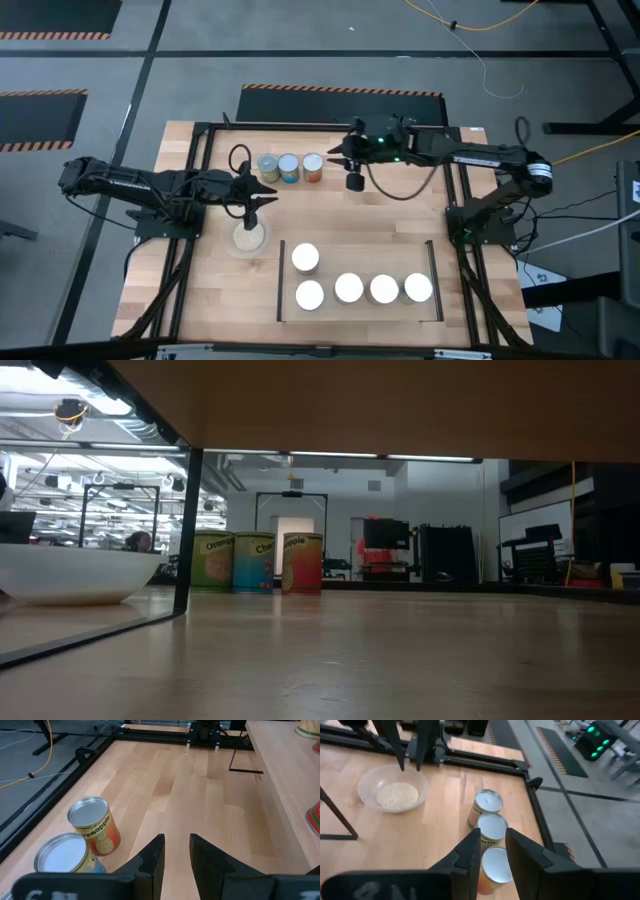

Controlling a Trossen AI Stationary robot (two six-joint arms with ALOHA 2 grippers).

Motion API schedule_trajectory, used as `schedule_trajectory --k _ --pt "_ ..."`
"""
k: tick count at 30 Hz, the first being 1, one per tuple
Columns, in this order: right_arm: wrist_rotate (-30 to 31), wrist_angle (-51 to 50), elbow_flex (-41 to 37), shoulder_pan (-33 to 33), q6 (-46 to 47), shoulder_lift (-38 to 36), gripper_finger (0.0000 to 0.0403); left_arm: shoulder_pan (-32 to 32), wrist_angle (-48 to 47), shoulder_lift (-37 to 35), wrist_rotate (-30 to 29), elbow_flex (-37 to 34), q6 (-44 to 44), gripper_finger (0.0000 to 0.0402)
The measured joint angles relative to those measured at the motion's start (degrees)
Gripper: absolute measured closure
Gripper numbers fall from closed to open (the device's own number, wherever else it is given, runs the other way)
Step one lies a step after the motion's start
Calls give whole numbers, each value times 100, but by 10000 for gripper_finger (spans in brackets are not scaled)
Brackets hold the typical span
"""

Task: Pick and place cans onto a shelf
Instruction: Put the canned pineapple on the shelf

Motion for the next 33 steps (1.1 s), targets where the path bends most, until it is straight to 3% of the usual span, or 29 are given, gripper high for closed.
schedule_trajectory --k 18,28,33 --pt "-249 1499 0 -160 -263 1593 308 1 -24 1 9 0 -2 318" --pt "-247 1638 0 -196 -203 2122 308 -1 -40 2 10 0 0 318" --pt "-245 1633 0 -196 279 2275 308 1 -46 2 9 0 0 318"
